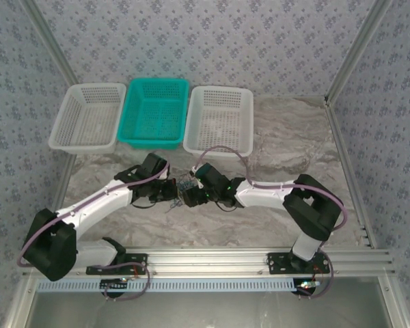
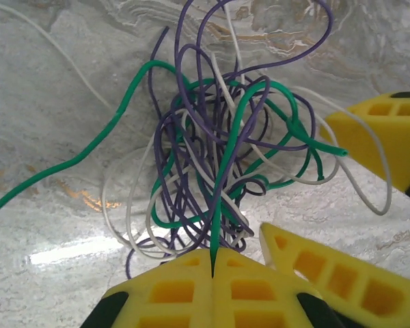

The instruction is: Untangle the cables

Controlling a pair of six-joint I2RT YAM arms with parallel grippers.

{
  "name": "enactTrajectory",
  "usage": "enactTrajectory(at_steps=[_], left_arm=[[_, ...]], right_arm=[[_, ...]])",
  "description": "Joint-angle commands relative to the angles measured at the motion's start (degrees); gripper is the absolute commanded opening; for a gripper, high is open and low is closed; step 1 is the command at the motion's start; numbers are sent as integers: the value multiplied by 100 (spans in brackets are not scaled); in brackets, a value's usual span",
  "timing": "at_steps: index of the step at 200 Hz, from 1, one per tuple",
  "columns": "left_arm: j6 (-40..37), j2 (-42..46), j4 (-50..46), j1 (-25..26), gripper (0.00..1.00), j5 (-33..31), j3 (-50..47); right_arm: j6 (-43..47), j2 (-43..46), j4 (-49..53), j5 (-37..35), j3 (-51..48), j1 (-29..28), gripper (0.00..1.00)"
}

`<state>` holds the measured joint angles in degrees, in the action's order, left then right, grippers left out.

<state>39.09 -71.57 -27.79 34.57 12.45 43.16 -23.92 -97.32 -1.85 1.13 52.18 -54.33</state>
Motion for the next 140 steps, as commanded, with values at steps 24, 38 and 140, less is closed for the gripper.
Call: enactTrajectory(at_steps=[24,38,140], left_arm=[[63,547,-4,22,0,253,73],[83,733,-126,-35,0,295,126],[12,2087,-1297,-2249,0,561,236]], right_arm=[[-184,44,-182,-271,-53,335,36],[-313,148,-182,-280,-224,514,7],[-1800,2012,131,-877,-2482,1743,0]])
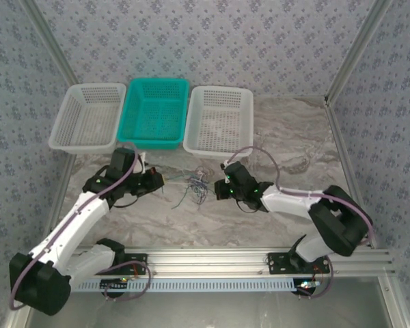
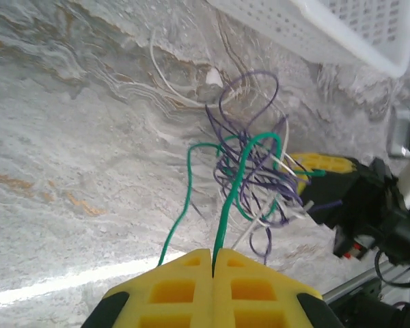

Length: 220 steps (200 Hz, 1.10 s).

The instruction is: Untangle the cables

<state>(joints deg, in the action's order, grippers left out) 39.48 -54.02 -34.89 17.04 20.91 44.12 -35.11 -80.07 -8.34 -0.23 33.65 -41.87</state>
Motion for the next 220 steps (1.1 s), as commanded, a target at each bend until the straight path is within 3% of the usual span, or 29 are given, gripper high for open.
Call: enactTrajectory(at_steps=[1,23,45,62,78,88,96,105,117,135,162,182,208,220], left_arm=[[-19,340,-579,-515,0,-282,136],[151,527,-431,-636,0,-216,-54],[326,502,612,-496,0,612,-413],[251,301,830,-61,0,609,-441],[63,54,697,413,0,292,-281],[-34,-99,622,660,0,80,-204],[-145,-204,639,836,11,-13,-157],[-357,-327,707,1027,34,-59,-132],[-721,-473,792,1276,60,-224,-105],[-1227,-775,1038,1454,73,-480,-63],[-2242,-1468,1509,1891,80,-878,230],[-3540,-2226,1489,2338,83,-1662,636],[-5635,-2678,1738,2589,84,-1883,645],[-6219,-2689,2107,2592,84,-2097,426]], right_arm=[[-699,307,785,-746,-647,505,0],[-720,635,886,-840,-768,574,0],[-46,642,1024,-763,-415,147,0],[579,466,1373,-704,82,-229,15],[688,416,1544,-836,357,-475,42],[665,493,1537,-884,389,-528,45],[653,594,1477,-884,375,-537,45],[708,756,1357,-792,345,-541,46],[846,928,1250,-716,330,-556,47],[1046,1035,1292,-693,416,-543,51],[1398,988,1286,-499,568,-518,52],[1482,948,1385,-495,665,-507,52],[1398,1006,1460,-584,627,-482,53],[1384,1082,1517,-597,608,-479,53]])
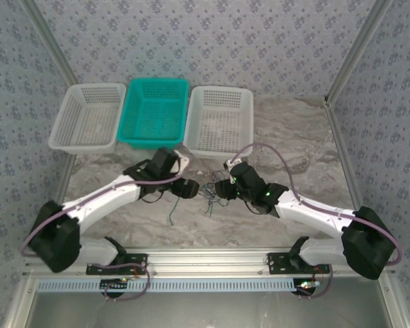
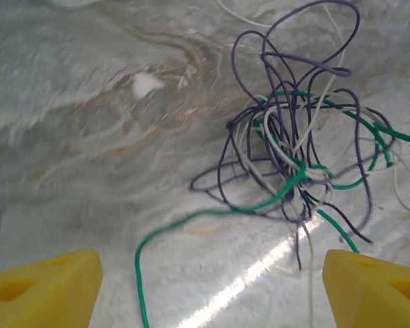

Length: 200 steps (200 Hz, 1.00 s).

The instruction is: Untangle the cables

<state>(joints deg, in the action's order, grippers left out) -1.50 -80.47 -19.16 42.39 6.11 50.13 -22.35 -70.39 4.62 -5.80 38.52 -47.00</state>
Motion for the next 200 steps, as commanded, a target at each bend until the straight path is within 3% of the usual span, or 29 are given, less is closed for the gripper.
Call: enactTrajectory(at_steps=[1,26,47,84,96,111,122,151,183,200], left_arm=[[-2168,-42,570,58,84,-636,-186],[-2795,-199,783,-3,83,-480,-180],[-3051,-573,430,2,79,-37,160],[-3118,-1099,303,-2,66,178,370],[-3056,-1139,481,-12,52,251,317],[-2983,-1085,659,-12,20,378,248],[-2929,-958,781,-13,0,456,181],[-2685,-392,1071,-12,0,1012,-83],[-2348,150,1322,-12,0,1230,-411],[-2161,455,1606,-12,0,1303,-685]], right_arm=[[112,118,222,-41,125,34,53],[125,299,218,-55,20,43,53],[167,325,94,21,-59,63,54],[161,298,101,31,-58,90,55],[172,295,90,37,-74,99,55],[221,260,-30,118,-140,116,56],[349,200,-208,251,-230,113,62],[513,-151,-512,410,-222,113,83],[310,-791,-937,592,-61,115,86],[215,-1100,-1300,744,-54,129,83]])
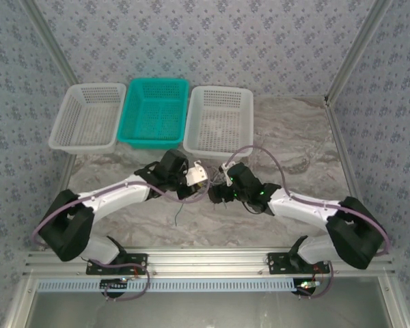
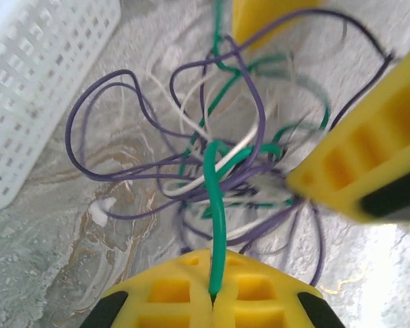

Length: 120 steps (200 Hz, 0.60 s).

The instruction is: Untangle the cables

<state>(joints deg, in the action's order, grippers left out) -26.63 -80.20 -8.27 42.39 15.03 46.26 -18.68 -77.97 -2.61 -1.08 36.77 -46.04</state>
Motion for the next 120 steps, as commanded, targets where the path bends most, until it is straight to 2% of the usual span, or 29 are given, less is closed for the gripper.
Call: enactTrajectory(at_steps=[1,10,15,27,43,64,90,105,120], left_arm=[[365,450,532,-21,0,413,-318],[472,583,643,-21,0,468,-417],[537,658,679,-22,0,490,-460],[693,774,670,-41,0,514,-512],[987,968,626,-156,0,523,-546],[1698,1516,891,-568,0,626,-763],[3111,2571,1389,-1612,0,660,-1081],[3726,3007,1173,-2240,0,612,-1021],[4017,3231,695,-2640,0,263,-845]], right_arm=[[-157,-355,-593,282,124,38,82],[-171,-494,-746,464,145,47,74],[-178,-560,-812,527,152,55,66],[-322,-638,-911,405,147,67,39],[-785,-592,-857,-165,14,157,0],[-1466,-520,-605,-348,-270,555,0],[-2002,-503,-28,-304,-606,1035,0],[-2199,-423,159,-311,-878,1242,0],[-2384,-267,353,-397,-1062,1414,0]])
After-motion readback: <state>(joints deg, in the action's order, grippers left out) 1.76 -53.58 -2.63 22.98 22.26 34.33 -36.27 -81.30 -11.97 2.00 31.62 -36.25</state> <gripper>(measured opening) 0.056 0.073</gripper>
